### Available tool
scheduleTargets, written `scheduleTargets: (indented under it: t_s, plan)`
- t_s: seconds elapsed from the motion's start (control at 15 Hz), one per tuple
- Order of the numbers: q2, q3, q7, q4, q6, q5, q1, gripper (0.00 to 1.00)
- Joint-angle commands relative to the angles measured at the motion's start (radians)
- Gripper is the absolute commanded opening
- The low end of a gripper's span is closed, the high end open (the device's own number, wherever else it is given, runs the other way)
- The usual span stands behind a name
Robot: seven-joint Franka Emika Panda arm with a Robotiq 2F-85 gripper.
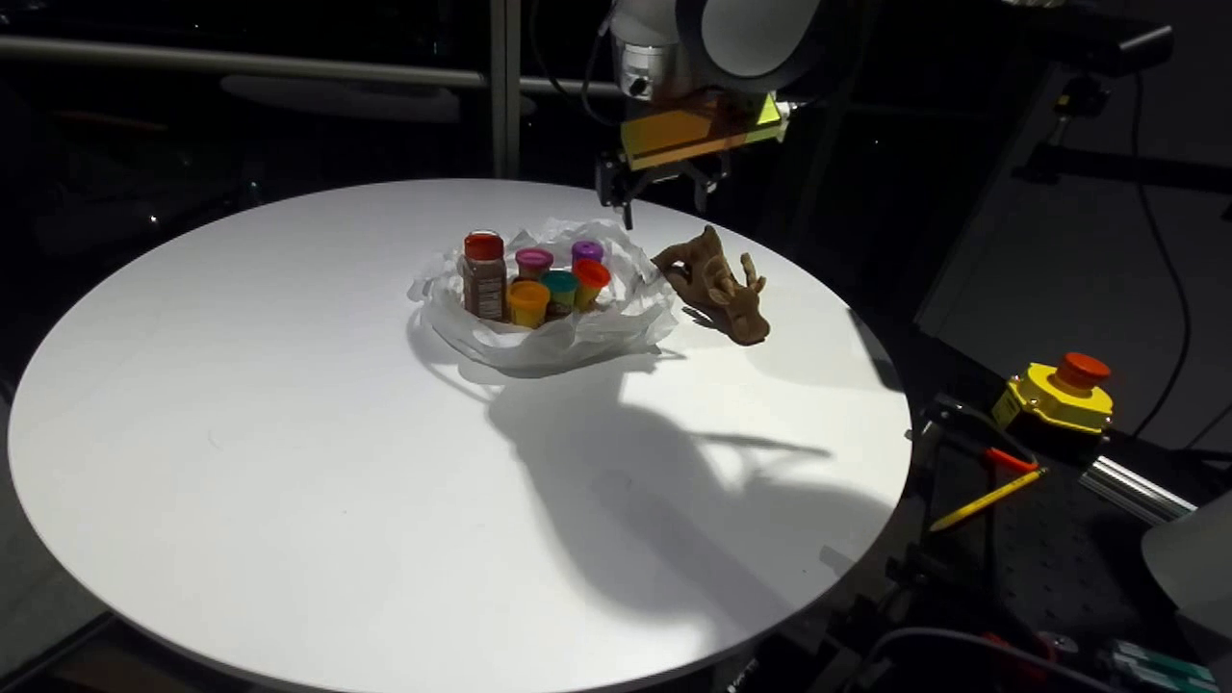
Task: Put the contents on the table into the plastic bag.
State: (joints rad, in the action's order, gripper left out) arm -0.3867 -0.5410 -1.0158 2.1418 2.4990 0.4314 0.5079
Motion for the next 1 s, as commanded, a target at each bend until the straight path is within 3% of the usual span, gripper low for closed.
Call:
scheduleTargets:
  t_s: [0.0,0.2,0.47,0.93]
  plan:
    - [0.083,0.12,0.05,0.047,-0.058,0.077,-0.169,1.0]
    - [0.05,0.165,0.048,0.038,-0.009,0.115,-0.287,1.0]
    - [-0.017,0.206,0.123,0.008,0.04,0.078,-0.418,1.0]
    - [-0.1,0.252,0.304,-0.017,0.219,-0.079,-0.54,1.0]
